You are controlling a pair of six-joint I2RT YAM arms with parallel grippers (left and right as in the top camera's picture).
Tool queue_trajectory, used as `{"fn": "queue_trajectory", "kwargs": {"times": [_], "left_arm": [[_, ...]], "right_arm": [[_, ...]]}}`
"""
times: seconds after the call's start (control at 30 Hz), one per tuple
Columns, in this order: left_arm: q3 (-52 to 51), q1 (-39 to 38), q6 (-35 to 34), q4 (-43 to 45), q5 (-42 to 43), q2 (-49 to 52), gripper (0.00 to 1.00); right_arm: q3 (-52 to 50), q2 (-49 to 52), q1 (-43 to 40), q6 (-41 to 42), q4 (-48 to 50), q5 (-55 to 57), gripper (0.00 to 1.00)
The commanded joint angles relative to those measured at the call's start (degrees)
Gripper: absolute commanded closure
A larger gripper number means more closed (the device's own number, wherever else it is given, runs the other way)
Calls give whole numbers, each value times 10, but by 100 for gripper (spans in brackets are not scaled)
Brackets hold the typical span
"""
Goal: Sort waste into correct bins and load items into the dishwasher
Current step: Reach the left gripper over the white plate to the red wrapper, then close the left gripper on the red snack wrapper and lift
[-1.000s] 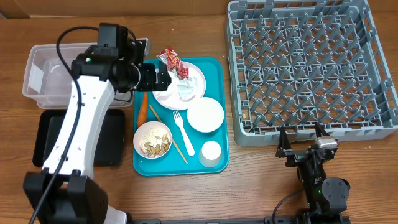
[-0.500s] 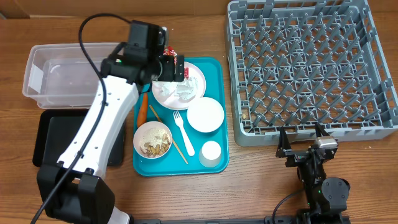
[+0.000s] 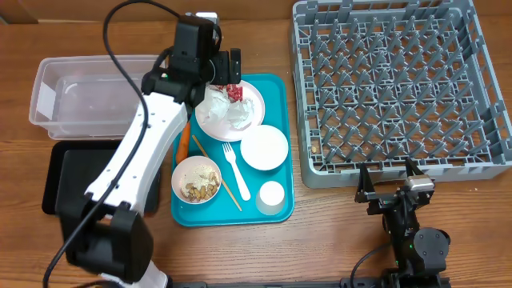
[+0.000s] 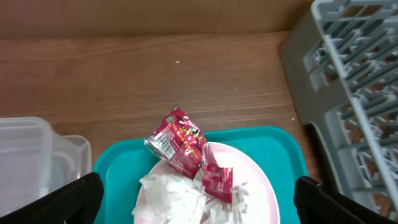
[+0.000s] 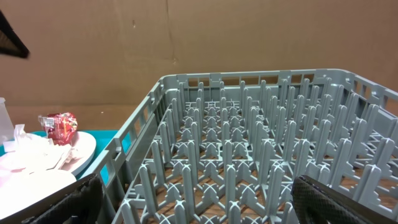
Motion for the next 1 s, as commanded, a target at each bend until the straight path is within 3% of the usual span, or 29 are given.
{"fn": "queue_trajectory", "kwargs": {"times": [0.0, 0.3, 0.97], "left_arm": [[11, 0, 3, 13, -9, 49, 0], [11, 1, 32, 100, -9, 144, 0], [12, 31, 29, 149, 3, 222, 1]], "right_arm": [[-6, -6, -1, -2, 5, 0, 0], [-6, -6, -1, -2, 5, 0, 0], [-6, -6, -1, -2, 5, 0, 0]]}}
